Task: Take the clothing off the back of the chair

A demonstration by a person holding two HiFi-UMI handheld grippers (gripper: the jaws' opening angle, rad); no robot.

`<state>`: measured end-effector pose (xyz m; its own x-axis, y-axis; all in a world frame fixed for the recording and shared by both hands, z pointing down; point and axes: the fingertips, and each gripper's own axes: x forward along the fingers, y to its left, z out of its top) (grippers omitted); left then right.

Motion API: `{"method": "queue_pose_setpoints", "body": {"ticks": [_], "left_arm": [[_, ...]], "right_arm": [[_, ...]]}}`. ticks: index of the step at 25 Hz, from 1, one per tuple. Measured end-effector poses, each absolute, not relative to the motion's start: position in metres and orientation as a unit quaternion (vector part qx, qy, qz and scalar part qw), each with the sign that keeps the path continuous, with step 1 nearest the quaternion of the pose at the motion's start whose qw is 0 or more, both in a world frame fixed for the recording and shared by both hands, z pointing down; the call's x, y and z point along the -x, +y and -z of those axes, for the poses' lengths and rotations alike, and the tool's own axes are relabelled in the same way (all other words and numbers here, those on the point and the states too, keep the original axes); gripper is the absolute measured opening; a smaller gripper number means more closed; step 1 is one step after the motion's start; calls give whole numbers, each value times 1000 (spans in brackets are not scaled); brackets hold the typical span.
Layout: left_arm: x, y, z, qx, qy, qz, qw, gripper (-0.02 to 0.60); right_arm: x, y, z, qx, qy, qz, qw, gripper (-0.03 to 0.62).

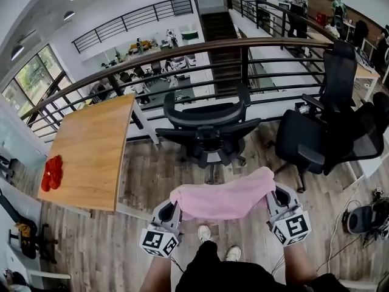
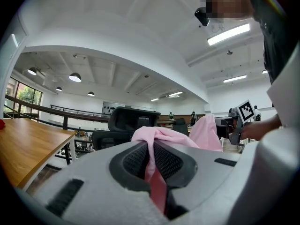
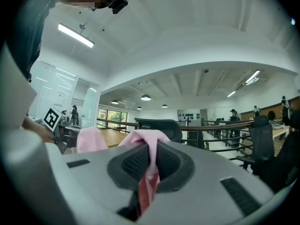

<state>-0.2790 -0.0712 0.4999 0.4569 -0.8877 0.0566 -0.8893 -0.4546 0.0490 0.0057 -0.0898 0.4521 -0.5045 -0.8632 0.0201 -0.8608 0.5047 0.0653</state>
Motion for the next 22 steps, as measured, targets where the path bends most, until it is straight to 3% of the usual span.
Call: {"method": "queue_pose_setpoints", "body": {"ticks": [22], "left_arm": [[271, -69, -488, -855, -519, -11, 19, 32]], "right_arm": [[-8, -89, -443, -495, -868, 37, 25, 15]]}}
